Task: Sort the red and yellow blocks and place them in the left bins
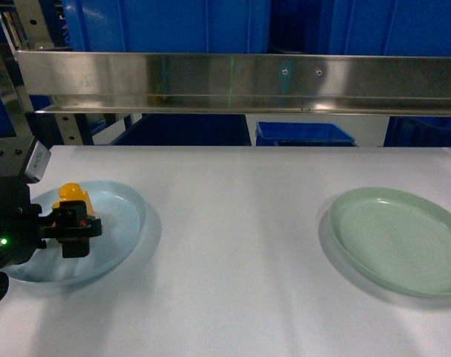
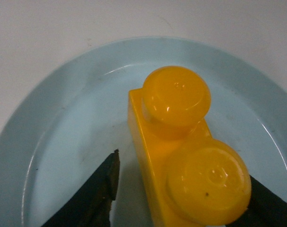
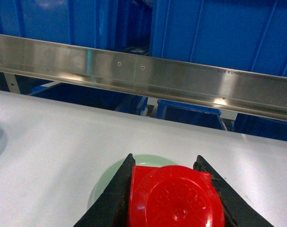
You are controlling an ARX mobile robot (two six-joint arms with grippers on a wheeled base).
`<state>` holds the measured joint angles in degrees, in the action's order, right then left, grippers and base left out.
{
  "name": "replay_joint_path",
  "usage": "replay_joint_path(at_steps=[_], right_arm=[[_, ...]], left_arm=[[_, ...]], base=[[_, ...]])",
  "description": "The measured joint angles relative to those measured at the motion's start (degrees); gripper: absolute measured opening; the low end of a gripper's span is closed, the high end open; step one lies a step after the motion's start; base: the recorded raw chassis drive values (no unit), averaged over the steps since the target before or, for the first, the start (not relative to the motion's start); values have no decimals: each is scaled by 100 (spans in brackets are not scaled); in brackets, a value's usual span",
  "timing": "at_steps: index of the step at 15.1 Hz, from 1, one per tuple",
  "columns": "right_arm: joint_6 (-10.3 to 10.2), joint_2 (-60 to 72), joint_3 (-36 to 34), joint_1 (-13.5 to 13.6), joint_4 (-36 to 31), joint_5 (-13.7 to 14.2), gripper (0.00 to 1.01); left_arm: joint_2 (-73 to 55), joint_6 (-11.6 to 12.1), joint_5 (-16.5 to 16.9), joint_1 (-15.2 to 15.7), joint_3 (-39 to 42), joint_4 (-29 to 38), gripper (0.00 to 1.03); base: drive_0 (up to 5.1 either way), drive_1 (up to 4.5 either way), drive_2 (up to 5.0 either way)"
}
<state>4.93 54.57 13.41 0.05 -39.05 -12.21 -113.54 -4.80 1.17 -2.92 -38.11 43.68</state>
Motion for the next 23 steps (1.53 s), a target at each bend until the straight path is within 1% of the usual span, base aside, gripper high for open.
replay_joint_path(at_steps=[1, 2, 3, 4, 7, 9, 12, 14, 16, 17, 18, 19, 20, 21, 23], right_arm=[[0, 0, 0, 0, 0, 0, 29], [0, 0, 0, 0, 0, 0, 29], [0, 0, 0, 0, 0, 0, 29], [0, 0, 0, 0, 0, 0, 29], [0, 0, 0, -2, 0, 0, 29], [0, 0, 0, 0, 0, 0, 29], [0, 0, 0, -2, 0, 0, 29], [0, 0, 0, 0, 0, 0, 29], [-2, 0, 0, 0, 2, 0, 29], [0, 0, 0, -2, 0, 0, 29], [-2, 0, 0, 0, 0, 0, 29], [-2, 0, 0, -2, 0, 0, 29], [-2, 0, 0, -2, 0, 0, 29], [-2, 0, 0, -2, 0, 2, 29], [0, 0, 0, -2, 0, 0, 29]], left_arm=[[-28, 0, -24, 2, 22, 66, 47], [-83, 4, -120, 9, 46, 149, 38], [-111, 7, -138, 20, 72, 225, 30], [-111, 13, -142, 22, 72, 229, 28], [-52, 46, -205, -37, 77, 179, 27], [234, 125, -114, -66, 190, 85, 27], [1307, 369, 177, -68, 234, -59, 27], [2111, 411, 297, -76, 236, -293, 27], [2732, 437, 319, -131, 326, -516, 27], [3064, 468, 319, -195, 448, -643, 27], [3521, 503, 251, -321, 667, -769, 27], [3679, 564, 153, -391, 730, -697, 27], [3676, 651, 153, -389, 732, -509, 27], [3665, 682, 197, -352, 732, -289, 27], [3652, 682, 210, -348, 732, -310, 27]], base=[[0, 0, 0], [0, 0, 0], [0, 0, 0], [0, 0, 0], [0, 0, 0], [0, 0, 0], [0, 0, 0], [0, 0, 0], [0, 0, 0], [0, 0, 0], [0, 0, 0], [0, 0, 0], [0, 0, 0], [0, 0, 0], [0, 0, 0]])
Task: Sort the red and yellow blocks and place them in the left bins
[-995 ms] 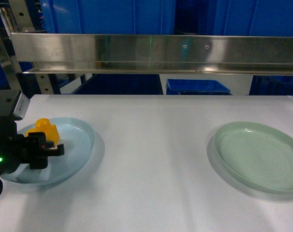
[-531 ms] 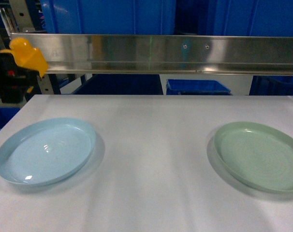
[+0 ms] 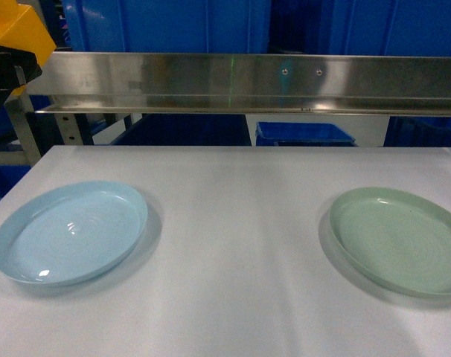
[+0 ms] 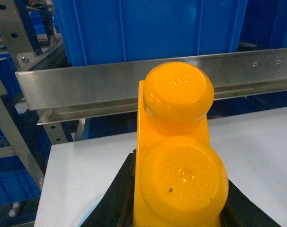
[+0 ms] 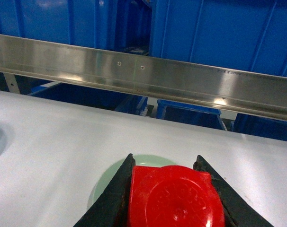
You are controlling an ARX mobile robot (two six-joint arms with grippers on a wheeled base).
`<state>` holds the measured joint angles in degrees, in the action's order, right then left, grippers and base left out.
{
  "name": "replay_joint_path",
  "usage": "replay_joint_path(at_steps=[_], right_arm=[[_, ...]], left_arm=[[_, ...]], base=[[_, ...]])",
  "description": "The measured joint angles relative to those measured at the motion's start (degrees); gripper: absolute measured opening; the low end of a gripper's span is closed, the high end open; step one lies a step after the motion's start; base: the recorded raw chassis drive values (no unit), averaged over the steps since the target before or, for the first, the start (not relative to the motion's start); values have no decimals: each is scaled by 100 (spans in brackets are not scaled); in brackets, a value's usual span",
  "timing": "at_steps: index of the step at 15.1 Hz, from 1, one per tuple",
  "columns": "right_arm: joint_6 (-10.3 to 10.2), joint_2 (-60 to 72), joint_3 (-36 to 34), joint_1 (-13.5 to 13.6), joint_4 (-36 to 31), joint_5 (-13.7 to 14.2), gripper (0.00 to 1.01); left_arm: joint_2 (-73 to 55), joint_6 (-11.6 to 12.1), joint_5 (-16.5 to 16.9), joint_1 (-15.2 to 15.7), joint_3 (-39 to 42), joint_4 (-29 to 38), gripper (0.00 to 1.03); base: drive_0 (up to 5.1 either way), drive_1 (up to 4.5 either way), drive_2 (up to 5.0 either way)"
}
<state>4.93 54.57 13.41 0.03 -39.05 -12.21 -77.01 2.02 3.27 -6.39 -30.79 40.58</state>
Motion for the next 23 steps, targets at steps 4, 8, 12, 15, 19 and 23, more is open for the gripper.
replay_joint_path(at_steps=[4, 8, 12, 15, 19, 23], right_arm=[[0, 0, -2, -2, -4, 20, 29], [-2, -4, -2, -2, 0, 20, 29], [-2, -7, -2, -2, -4, 20, 29], [-2, -7, -2, 2, -4, 20, 29], [-2, -2, -2, 2, 2, 20, 29], [-2, -4, -2, 2, -20, 20, 29]], left_arm=[[-9, 2, 55, -31, 0, 2, 27], [-13, 2, 35, -9, 0, 0, 27], [-13, 0, 33, -4, 0, -2, 26], [-17, 2, 33, -4, 0, 4, 26], [-17, 0, 33, -4, 0, -2, 26], [-17, 0, 24, 4, 0, 17, 26]], base=[[-376, 183, 183], [-491, 254, 254], [-503, 243, 243], [-500, 245, 245], [-501, 243, 243], [-498, 243, 243]])
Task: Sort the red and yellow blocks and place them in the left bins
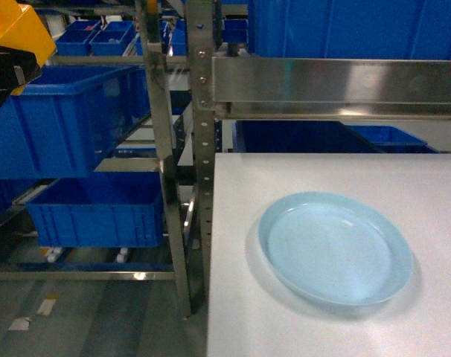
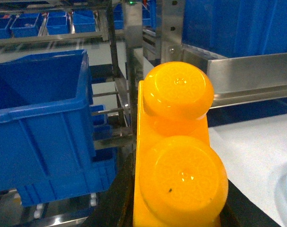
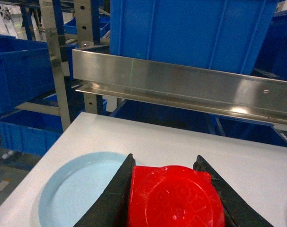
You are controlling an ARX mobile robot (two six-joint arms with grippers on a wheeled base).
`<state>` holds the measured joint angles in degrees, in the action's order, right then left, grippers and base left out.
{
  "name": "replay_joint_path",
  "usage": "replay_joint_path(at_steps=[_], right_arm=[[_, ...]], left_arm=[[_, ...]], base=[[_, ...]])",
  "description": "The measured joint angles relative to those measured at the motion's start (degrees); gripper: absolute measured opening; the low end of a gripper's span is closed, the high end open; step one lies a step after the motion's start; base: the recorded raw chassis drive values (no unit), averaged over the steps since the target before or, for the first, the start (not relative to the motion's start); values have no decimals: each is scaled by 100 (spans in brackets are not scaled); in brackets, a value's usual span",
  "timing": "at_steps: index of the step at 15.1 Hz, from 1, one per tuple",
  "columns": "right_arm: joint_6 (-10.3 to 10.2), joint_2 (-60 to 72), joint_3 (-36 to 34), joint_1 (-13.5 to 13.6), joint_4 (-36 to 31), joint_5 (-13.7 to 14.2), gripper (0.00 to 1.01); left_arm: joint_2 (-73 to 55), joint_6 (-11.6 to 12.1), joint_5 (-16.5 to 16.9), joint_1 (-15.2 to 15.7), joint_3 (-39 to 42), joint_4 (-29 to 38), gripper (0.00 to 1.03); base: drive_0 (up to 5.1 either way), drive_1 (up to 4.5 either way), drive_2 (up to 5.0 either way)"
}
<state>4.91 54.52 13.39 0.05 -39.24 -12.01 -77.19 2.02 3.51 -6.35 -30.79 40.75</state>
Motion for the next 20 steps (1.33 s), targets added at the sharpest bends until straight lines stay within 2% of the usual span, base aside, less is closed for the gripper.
replay_joint_path(at_steps=[20], right_arm=[[0, -24, -2, 0, 20, 0, 29]], left_arm=[[-2, 0, -7, 9, 4, -11, 26]], base=[[-476, 355, 134]])
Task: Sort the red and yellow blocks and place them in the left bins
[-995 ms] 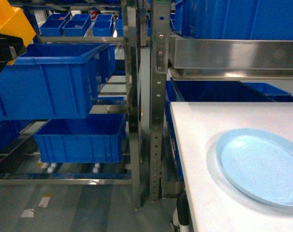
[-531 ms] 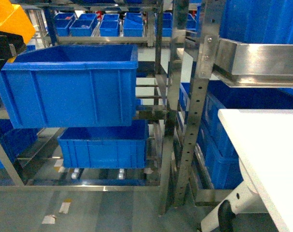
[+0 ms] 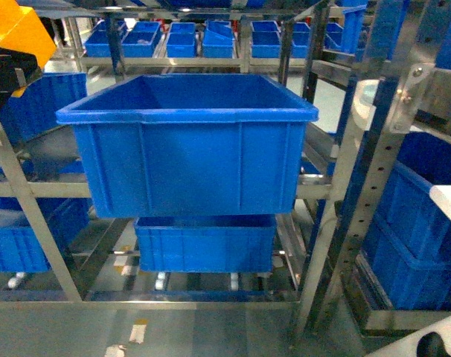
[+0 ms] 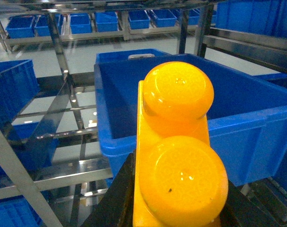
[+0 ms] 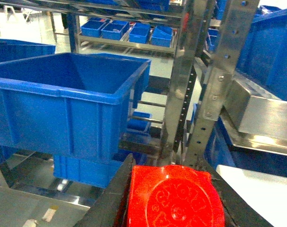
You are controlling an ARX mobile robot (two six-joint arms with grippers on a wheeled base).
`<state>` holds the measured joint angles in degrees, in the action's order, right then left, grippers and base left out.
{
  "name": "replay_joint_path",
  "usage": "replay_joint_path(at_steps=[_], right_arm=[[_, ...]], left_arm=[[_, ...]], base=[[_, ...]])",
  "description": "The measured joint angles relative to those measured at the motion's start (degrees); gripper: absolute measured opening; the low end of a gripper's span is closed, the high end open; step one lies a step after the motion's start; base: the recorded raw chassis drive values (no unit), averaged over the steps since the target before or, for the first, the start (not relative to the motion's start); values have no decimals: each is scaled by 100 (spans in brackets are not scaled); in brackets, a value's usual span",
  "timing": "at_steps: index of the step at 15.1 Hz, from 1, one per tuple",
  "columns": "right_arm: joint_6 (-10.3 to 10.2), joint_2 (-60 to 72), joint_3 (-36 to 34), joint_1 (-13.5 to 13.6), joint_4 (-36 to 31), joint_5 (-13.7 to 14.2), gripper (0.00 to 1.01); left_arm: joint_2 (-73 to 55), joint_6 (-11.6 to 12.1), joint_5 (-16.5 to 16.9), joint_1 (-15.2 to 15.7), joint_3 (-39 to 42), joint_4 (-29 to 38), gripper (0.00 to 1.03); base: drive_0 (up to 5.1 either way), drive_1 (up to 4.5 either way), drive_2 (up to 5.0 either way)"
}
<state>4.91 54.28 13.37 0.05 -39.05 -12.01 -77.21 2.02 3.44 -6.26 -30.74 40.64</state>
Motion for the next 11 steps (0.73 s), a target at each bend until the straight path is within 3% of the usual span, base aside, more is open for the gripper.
replay_joint_path(at_steps=[11], right_arm=[[0, 0, -2, 0, 15, 0, 29]], left_arm=[[-2, 0, 0, 0, 0, -13, 26]], base=[[-482, 360, 113]])
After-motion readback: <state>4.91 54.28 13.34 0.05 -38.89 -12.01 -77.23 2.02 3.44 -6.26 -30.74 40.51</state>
